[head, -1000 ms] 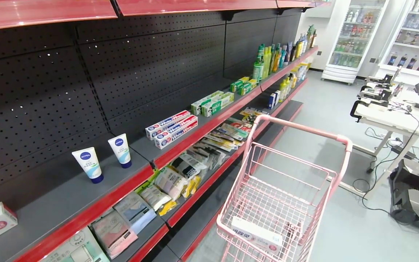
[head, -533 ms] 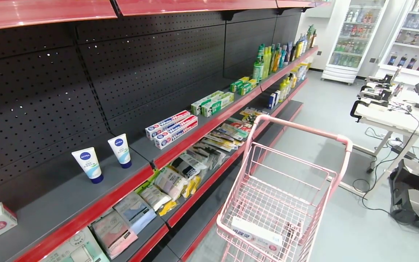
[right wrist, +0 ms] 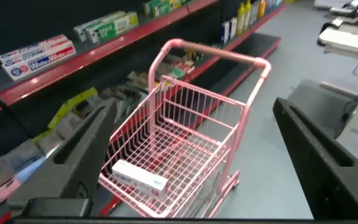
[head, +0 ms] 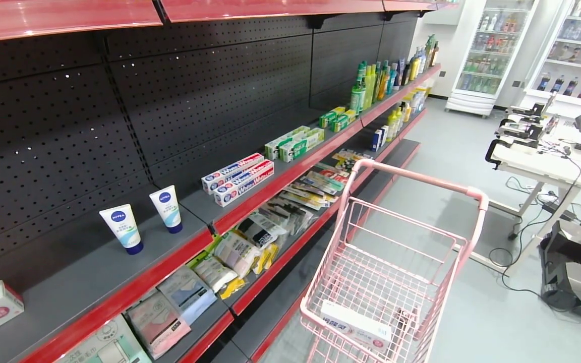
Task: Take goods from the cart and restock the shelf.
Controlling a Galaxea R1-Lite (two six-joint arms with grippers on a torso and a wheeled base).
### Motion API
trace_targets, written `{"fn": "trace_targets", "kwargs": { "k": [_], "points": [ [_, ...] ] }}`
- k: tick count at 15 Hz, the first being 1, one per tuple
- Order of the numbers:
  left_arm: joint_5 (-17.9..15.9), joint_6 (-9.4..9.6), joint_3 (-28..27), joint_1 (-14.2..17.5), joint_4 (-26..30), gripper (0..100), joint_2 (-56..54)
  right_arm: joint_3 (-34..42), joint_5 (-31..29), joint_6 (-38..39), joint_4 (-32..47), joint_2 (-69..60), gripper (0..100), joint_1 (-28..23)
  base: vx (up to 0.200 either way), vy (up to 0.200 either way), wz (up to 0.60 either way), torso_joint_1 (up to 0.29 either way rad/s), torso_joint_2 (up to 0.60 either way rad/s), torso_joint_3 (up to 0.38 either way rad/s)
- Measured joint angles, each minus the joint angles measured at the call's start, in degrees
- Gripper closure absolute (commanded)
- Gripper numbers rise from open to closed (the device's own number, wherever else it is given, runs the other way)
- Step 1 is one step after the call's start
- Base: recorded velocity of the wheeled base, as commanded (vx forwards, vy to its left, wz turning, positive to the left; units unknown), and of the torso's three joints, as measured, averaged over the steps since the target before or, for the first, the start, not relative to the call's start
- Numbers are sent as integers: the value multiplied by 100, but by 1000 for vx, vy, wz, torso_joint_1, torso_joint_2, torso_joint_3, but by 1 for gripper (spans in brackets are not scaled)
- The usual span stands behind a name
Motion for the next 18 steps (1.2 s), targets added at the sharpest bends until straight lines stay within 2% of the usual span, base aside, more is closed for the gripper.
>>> {"fn": "trace_targets", "kwargs": {
  "k": [2,4,8,10,15,18],
  "points": [
    [0,-9,0,1,0,0,0,-614,268,-118,2,1515,0,55,0,0,0,0,0,0],
    [0,-11,0,1,0,0,0,-973,655,-583,-13,3038,0,110,0,0,0,0,0,0],
    [0,-11,0,1,-2,0,0,-1340,1196,-2337,-304,5552,0,196,0,0,0,0,0,0],
    [2,-11,0,1,0,0,0,-1389,1273,-2706,-644,6376,0,243,0,0,0,0,0,0],
    [0,-13,0,1,-2,0,0,-1445,1295,-2909,-1681,7626,0,589,0,0,0,-59,124,66],
    [0,-11,0,0,0,0,0,-1447,1295,-3117,-1866,8098,0,688,0,0,0,-95,202,102]
  ]
}}
